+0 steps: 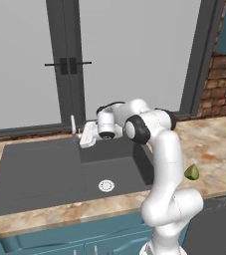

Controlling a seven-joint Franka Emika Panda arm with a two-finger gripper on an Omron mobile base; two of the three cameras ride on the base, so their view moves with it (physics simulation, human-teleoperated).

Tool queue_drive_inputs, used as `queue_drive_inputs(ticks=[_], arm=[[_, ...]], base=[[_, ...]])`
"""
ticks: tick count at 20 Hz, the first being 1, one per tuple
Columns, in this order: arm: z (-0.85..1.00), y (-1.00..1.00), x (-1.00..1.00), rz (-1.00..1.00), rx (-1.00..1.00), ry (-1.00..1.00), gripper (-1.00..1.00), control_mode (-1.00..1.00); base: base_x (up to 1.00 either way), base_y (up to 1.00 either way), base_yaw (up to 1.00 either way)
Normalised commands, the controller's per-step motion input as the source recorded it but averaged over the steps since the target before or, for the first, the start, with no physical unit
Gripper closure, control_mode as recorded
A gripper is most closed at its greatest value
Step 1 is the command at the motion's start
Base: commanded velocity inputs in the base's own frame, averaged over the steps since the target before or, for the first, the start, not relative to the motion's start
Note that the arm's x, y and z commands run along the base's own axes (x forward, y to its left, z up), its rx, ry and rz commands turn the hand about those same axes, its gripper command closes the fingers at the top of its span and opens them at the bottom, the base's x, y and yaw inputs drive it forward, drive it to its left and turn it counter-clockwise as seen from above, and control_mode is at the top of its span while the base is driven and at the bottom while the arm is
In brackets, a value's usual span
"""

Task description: Turn on the sink faucet. Then move the lemon wedge from the counter to the sink. Turn off the sink. Move the vegetable from the sink to the pot next to the stove. Finally move the pot to the rear left burner.

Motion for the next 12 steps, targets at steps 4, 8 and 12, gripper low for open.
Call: queue_drive_inputs(ticks=[4,8,12], arm=[[0.1,0.42,0.0,0.0,0.03,0.02,-1.0,-1.0],[0.08,0.41,0.0,0.0,0.01,0.07,-1.0,-1.0],[0.0,0.51,0.0,0.0,0.0,0.04,-1.0,-1.0]], base=[[0.0,0.0,0.0],[0.0,0.0,0.0],[0.0,0.0,0.0]])
